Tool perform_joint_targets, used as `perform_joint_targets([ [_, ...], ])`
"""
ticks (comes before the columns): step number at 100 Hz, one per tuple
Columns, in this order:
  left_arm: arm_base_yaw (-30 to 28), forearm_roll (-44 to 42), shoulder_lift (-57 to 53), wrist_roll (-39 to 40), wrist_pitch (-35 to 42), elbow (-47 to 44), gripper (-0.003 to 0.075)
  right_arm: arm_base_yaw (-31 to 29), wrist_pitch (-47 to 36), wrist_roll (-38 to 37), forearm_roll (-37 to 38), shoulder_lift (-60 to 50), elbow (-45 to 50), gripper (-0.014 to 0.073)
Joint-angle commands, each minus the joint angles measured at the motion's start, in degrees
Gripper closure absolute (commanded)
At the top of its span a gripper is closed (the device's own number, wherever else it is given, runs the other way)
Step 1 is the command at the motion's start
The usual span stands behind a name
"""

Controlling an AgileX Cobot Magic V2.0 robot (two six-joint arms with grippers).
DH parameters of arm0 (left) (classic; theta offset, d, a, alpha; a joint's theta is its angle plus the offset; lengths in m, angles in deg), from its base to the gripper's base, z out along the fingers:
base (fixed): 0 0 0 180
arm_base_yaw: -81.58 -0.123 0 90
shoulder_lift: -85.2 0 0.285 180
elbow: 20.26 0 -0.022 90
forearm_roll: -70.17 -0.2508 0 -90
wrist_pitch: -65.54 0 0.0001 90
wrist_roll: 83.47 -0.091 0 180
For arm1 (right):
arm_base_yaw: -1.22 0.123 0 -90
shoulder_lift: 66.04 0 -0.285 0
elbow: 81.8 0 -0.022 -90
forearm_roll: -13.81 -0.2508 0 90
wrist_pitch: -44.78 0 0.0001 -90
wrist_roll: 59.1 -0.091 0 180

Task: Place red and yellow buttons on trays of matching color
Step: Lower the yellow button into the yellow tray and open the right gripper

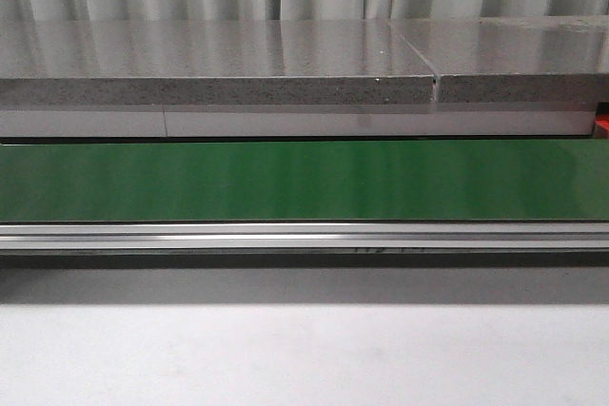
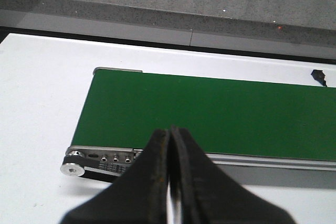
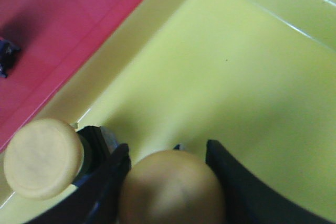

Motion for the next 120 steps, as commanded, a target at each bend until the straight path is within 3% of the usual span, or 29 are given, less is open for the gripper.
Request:
perform_joint_targets([
  [1,0.51,0.56,0.46,0.08,3.92,1.34,0.0739,-0.10,-2.50,0.00,-0.81,-1.20,-1.17,0.0462],
  [67,0.51,0.56,0.46,0.08,3.92,1.34,0.0739,-0.10,-0.26,0.00,-0.81,-0.61,-1.17,0.0453],
  [79,0.51,0.56,0.46,0.08,3.92,1.34,0.0739,-0.10,0.42,0.00,-0.81,0.41,-1.17,0.0356],
  [103,0.51,0.56,0.46,0.08,3.92,1.34,0.0739,-0.10,0.41,0.00,-0.81,0.81,-1.17,0.0074],
  [120,0.51,0.56,0.46,0.08,3.92,1.34,0.0739,-0.10,0.36,0.00,-0.81,0.17,-1.17,0.0028],
])
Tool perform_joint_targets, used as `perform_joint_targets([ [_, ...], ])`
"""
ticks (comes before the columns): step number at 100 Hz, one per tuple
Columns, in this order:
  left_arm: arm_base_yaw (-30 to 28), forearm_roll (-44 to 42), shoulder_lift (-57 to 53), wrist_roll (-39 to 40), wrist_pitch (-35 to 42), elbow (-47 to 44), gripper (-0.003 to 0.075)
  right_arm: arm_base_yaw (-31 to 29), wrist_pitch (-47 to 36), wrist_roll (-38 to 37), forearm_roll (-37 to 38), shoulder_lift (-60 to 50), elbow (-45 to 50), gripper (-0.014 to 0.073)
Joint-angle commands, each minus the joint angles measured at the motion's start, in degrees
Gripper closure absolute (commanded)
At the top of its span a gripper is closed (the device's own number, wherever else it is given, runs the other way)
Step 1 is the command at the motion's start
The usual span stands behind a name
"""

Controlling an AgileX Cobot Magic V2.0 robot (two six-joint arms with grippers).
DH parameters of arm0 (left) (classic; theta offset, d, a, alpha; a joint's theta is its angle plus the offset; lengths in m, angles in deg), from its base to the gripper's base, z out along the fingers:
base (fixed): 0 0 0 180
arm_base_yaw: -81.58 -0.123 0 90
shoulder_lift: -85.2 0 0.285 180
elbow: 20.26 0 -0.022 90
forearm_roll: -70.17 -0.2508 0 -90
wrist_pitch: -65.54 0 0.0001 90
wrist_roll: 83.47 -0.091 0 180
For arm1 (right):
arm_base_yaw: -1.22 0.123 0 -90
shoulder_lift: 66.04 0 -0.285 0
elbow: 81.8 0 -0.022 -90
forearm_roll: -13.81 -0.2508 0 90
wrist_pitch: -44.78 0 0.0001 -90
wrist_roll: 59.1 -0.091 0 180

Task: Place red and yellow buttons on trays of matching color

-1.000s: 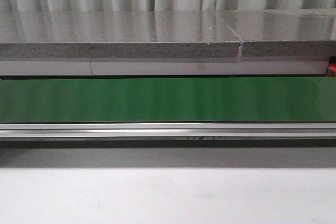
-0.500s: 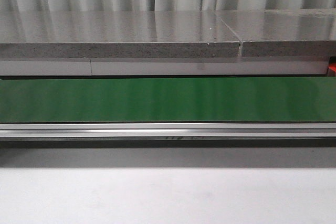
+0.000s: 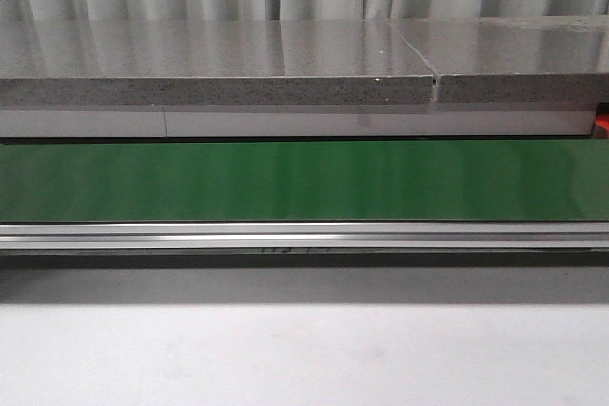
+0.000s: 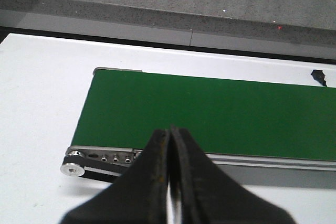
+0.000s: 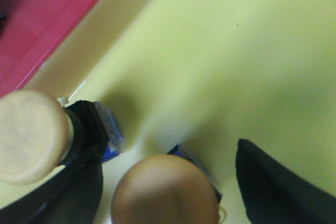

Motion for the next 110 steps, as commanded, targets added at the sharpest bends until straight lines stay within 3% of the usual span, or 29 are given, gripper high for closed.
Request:
perform_joint_targets([
  [1,0.51,0.56,0.46,0.08,3.92,1.34,0.0739,-0.10,-1.87,0.12,-0.65,-2.62,-1.29,0.0028],
  [46,0.51,0.56,0.46,0.08,3.92,1.34,0.0739,1.63,-2.16,0.12,-3.57,-16.57,-1.29,0.0029],
  [79,0.51,0.56,0.46,0.08,3.92,1.34,0.0739,17.01,-3.64,2.57,-3.75,-28.45,-1.29,0.0029],
  [110,0.51,0.56,0.46,0.08,3.92,1.34,0.0739,32.79,1.55,7.55,-3.75,-36.82,-1.29,0.0029],
])
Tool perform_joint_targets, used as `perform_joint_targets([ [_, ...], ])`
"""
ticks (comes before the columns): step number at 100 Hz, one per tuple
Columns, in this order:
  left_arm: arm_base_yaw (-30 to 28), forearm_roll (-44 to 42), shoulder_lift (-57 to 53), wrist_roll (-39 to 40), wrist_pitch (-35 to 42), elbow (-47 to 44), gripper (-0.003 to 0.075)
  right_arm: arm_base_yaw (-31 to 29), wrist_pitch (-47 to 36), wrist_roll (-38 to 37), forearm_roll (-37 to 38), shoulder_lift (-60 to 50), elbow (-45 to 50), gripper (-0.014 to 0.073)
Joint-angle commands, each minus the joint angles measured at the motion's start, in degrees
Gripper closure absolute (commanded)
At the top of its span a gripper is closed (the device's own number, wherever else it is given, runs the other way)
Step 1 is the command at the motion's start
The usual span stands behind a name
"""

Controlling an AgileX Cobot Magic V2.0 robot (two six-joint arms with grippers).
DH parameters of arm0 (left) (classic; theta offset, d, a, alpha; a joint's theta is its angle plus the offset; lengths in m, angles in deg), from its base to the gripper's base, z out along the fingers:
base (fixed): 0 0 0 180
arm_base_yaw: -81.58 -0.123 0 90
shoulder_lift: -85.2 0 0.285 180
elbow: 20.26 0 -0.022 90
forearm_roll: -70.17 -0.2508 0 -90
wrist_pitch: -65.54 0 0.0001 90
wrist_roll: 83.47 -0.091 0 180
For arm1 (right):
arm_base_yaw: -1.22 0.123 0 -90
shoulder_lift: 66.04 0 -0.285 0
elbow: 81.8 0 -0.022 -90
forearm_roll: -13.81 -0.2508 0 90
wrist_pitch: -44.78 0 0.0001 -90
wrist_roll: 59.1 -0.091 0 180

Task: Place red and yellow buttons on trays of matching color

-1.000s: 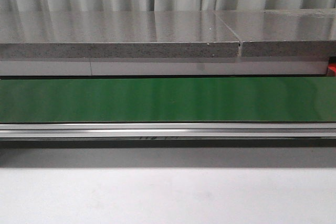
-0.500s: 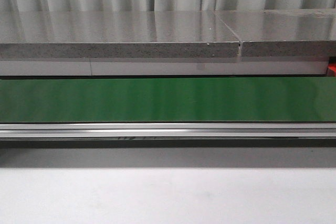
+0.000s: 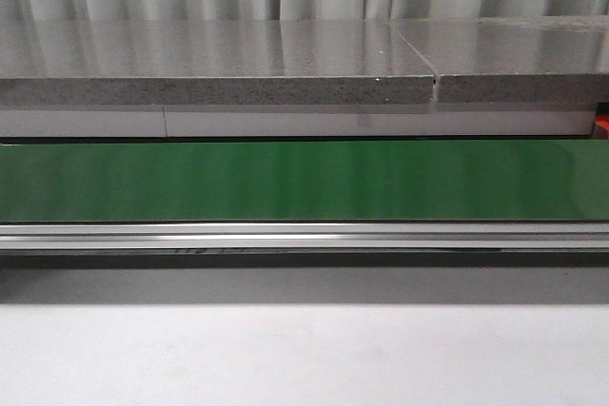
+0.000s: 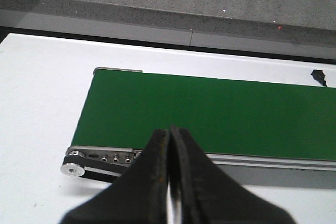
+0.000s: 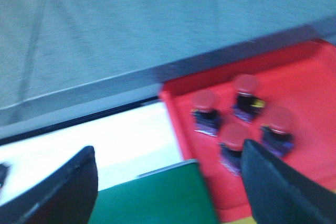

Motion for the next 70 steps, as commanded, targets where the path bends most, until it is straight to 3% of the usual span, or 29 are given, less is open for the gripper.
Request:
perform_joint_targets([
  [1,0.51,0.56,0.46,0.08,3.92,1.34,0.0739,3.42,-0.89,2.98,-0.90,-2.96,-1.51,0.0029],
  [17,0.51,0.56,0.46,0.08,3.92,1.34,0.0739,7.56,3.50,5.62,-0.90,-6.13,-1.51,0.0032],
  [49,0.51,0.56,0.46,0.08,3.92,1.34,0.0739,7.89,8.52,7.01,-0.90,-14.78,2.19,0.0039],
  [61,0.51,0.56,0.46,0.08,3.92,1.34,0.0739,8.01,8.64,7.01,-0.90,-19.15,4.57,0.0132],
  [70,0.51,0.56,0.46,0.08,3.92,1.34,0.0739,8.86,8.73,7.38,-0.90,-21.44,6.14,0.0266],
])
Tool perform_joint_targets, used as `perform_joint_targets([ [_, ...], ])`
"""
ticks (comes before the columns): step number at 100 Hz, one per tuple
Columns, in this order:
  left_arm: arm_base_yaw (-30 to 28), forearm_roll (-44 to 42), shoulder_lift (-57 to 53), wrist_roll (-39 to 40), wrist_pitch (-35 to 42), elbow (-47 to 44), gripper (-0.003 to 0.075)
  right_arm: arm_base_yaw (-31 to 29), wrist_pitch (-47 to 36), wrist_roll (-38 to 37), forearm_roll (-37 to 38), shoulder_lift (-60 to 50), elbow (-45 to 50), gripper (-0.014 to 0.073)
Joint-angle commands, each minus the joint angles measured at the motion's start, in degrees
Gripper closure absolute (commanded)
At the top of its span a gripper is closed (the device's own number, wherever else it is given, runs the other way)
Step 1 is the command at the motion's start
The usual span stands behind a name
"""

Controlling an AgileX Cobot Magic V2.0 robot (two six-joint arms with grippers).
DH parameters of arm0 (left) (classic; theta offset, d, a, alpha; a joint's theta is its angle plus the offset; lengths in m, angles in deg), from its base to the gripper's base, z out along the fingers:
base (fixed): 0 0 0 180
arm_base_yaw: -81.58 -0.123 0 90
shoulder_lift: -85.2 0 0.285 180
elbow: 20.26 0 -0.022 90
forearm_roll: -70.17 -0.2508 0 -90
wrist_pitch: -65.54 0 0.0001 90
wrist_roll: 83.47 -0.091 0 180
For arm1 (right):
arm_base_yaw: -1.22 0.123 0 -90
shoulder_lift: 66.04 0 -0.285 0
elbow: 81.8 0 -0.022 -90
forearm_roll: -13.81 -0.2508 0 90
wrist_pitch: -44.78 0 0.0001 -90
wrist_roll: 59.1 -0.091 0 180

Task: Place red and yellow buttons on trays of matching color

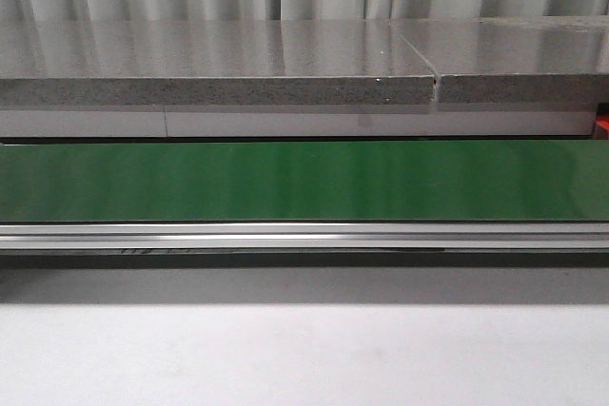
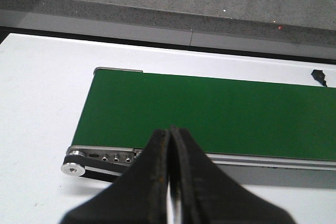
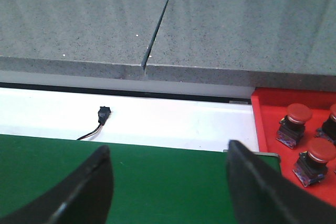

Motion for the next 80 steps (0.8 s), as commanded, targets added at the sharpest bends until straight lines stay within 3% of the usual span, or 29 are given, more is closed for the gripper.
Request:
perform_joint_targets([
  [1,0.51,0.56,0.46,0.08,3.92,1.34,0.0739,0.73,-2.41,1.12,-0.90,-2.61,-0.19,0.0290],
  [25,0.51,0.56,0.46,0.08,3.92,1.34,0.0739,1.51,-1.71,1.17,-0.90,-4.38,0.97,0.0664],
  [80,0.51,0.56,0.46,0.08,3.92,1.34,0.0739,1.51,-0.31,1.17,-0.90,-4.38,0.97,0.0660],
])
